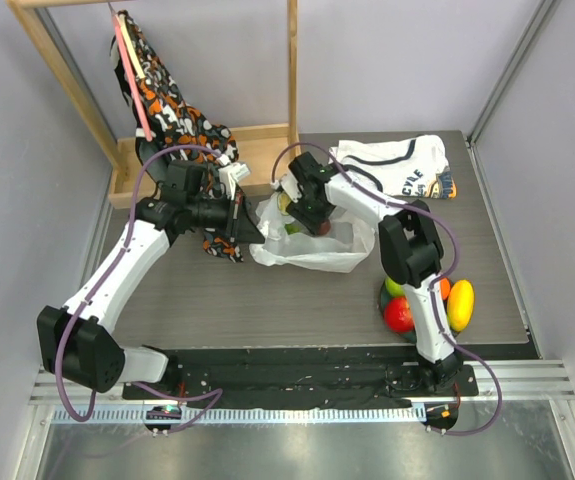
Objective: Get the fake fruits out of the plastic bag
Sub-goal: Take out the fake fruit from the plastic bag, then place the fake fruit on the plate.
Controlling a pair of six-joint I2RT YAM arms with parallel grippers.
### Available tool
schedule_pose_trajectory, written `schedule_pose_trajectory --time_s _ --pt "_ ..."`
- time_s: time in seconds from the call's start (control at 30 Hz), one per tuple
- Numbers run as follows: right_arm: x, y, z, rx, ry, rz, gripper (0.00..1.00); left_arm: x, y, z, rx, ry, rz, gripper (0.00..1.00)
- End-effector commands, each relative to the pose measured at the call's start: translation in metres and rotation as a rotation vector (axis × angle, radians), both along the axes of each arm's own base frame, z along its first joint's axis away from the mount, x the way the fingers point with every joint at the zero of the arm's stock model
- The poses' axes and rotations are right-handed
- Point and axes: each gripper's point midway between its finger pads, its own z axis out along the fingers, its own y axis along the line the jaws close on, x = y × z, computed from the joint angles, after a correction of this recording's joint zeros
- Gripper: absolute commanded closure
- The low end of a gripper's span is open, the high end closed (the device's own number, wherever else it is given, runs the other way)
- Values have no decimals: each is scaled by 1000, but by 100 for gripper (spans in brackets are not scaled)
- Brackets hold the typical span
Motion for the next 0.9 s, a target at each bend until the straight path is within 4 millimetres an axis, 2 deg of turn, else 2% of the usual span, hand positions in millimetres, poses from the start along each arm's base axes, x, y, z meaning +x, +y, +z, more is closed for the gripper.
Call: schedule_pose_trajectory --time_s 0.0,0.03,0.07,0.1,0.13,0.17,0.2,0.27,0.33,0.37,0.4,0.43,0.5,0.53,0.57,0.63,0.67,0.7,0.77,0.8,0.87 --pt "-6 21 95 201 -113 70 61 9 -3 20 -41 -53 -2 100" --pt "-16 21 124 251 -142 97 62 9 -4 20 -40 -55 -3 100" --pt "-30 20 137 271 -132 139 62 11 -3 19 -37 -57 -1 100" --pt "-51 25 140 325 -78 194 62 11 -4 20 -37 -58 0 100" --pt "-64 24 149 355 -72 228 61 12 -4 20 -35 -59 0 100" --pt "-85 19 180 409 -101 279 60 13 -4 19 -34 -58 1 100" --pt "-105 19 179 444 -61 336 60 14 -4 19 -33 -56 3 100" --pt "-133 4 203 469 -90 358 59 15 -5 20 -35 -54 1 100" --pt "-152 -23 193 393 -52 324 59 15 -5 19 -36 -48 0 100" --pt "-161 -37 201 375 -79 315 60 16 -6 20 -39 -48 0 100" --pt "-167 -55 190 327 -58 295 60 16 -6 19 -39 -45 -1 100" --pt "-167 -85 184 279 -47 222 60 16 -6 20 -40 -45 0 100" --pt "-180 -124 176 231 -33 163 60 16 -6 21 -43 -44 -1 100" --pt "-187 -153 170 184 2 124 60 15 -7 22 -45 -40 -2 100" --pt "-195 -166 165 166 27 101 61 16 -7 22 -47 -39 -3 100" --pt "-222 -190 153 126 93 106 61 17 -8 22 -51 -40 -2 100" --pt "-231 -194 148 107 108 117 61 17 -8 20 -51 -34 -2 100" --pt "-245 -201 134 80 151 130 61 17 -8 20 -52 -34 -1 100" --pt "-257 -212 127 31 130 148 61 17 -9 20 -57 -28 -6 100" --pt "-266 -216 114 14 167 149 61 16 -10 21 -60 -25 -6 100" --pt "-273 -221 103 -11 184 155 60 18 -10 22 -62 -26 -5 100"
